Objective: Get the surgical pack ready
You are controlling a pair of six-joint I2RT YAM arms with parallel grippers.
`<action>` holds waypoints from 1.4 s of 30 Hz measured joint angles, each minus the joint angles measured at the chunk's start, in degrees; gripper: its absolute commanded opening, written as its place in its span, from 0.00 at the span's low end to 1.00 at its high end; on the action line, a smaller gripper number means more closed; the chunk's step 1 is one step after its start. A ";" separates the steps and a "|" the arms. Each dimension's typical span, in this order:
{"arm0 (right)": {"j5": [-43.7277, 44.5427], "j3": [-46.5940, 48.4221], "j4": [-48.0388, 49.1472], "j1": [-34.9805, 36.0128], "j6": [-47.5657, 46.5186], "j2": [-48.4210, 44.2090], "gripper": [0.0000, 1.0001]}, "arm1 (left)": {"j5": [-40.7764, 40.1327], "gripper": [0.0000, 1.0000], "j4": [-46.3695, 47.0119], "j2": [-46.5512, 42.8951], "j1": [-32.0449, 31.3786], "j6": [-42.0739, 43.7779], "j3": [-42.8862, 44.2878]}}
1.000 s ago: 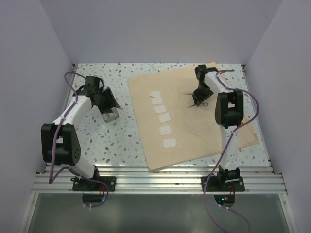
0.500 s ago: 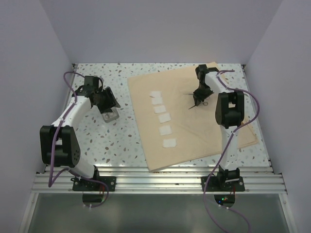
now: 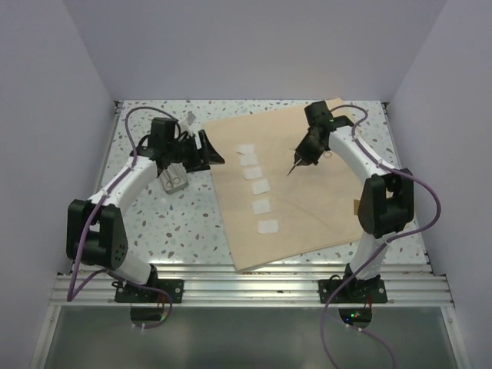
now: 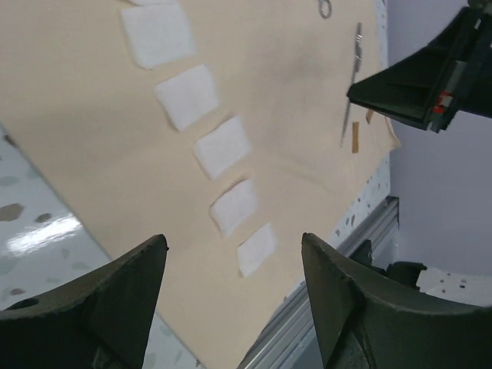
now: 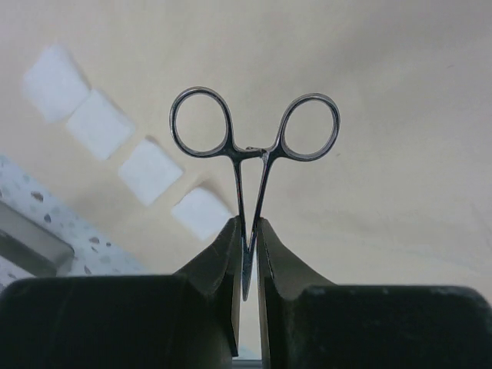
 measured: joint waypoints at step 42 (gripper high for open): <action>-4.15 8.33 3.15 15.43 -1.22 0.42 0.74 | 1.57 0.00 2.73 11.52 -1.11 -4.42 1.64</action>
